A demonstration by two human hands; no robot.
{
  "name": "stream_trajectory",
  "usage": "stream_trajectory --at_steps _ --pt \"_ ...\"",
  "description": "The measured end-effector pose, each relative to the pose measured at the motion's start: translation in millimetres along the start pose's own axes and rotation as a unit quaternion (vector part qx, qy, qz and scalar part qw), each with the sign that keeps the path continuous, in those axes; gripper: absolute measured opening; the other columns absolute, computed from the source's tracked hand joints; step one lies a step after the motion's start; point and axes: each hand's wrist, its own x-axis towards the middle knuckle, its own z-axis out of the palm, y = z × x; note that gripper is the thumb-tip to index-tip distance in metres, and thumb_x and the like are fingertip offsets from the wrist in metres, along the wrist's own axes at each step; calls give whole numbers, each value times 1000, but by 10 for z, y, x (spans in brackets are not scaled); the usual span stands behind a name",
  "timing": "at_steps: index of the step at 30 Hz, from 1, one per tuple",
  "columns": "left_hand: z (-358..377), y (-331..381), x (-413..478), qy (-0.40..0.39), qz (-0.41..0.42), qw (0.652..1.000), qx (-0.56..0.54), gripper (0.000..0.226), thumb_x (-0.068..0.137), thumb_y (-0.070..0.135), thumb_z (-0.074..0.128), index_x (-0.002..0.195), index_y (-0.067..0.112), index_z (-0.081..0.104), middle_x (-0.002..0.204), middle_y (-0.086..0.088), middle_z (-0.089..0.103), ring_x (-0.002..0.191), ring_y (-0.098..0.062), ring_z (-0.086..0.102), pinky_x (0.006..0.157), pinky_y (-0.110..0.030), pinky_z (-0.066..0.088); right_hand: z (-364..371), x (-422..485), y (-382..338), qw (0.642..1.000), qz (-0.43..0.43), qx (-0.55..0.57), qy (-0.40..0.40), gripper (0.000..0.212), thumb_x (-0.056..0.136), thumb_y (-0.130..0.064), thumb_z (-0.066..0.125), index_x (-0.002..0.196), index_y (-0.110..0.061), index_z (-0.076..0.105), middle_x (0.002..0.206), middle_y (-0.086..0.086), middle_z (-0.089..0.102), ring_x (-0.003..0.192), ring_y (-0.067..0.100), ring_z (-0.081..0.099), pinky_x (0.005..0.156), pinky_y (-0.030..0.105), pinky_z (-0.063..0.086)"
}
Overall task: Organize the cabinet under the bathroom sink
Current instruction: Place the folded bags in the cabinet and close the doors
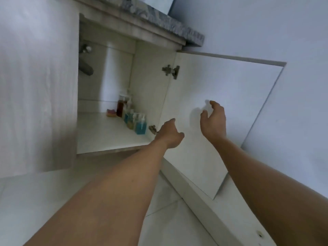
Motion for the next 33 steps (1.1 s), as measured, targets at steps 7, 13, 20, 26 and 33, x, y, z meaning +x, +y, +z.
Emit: stream_trajectory --at_steps 7,13,20,26,33 --pt "301 898 -121 -34 84 996 22 67 101 23 54 159 16 20 161 -6 31 147 -24 30 117 -33 28 -713 -60 194 996 23 -4 84 44 100 -19 45 144 -15 41 145 5 42 135 20 39 100 24 31" --pt "843 1364 -612 -80 88 993 14 69 102 20 54 160 13 16 164 -8 24 149 -25 28 121 -32 25 -1279 -253 329 989 118 52 72 45 99 -11 47 143 -8 40 143 11 43 131 28 44 101 30 36" --pt "982 1710 -642 -59 80 994 50 67 99 10 54 157 5 20 160 -13 31 146 -30 33 115 -34 32 -1477 -131 370 966 175 179 -58 25 86 -4 40 93 -4 64 90 9 68 81 28 61 75 34 52" --pt "887 1505 -656 63 81 995 0 55 96 29 61 144 9 45 141 -13 52 126 -32 54 101 -40 46 -1394 -332 295 977 122 166 -47 35 83 -7 43 90 -24 73 89 -4 74 89 21 69 88 42 57" --pt "287 1057 -1044 176 56 983 -7 51 86 41 71 126 18 49 119 0 56 98 -20 58 80 -34 48 -1182 -752 -429 953 108 266 -94 37 94 6 38 106 -6 71 94 10 75 74 13 72 63 21 56"
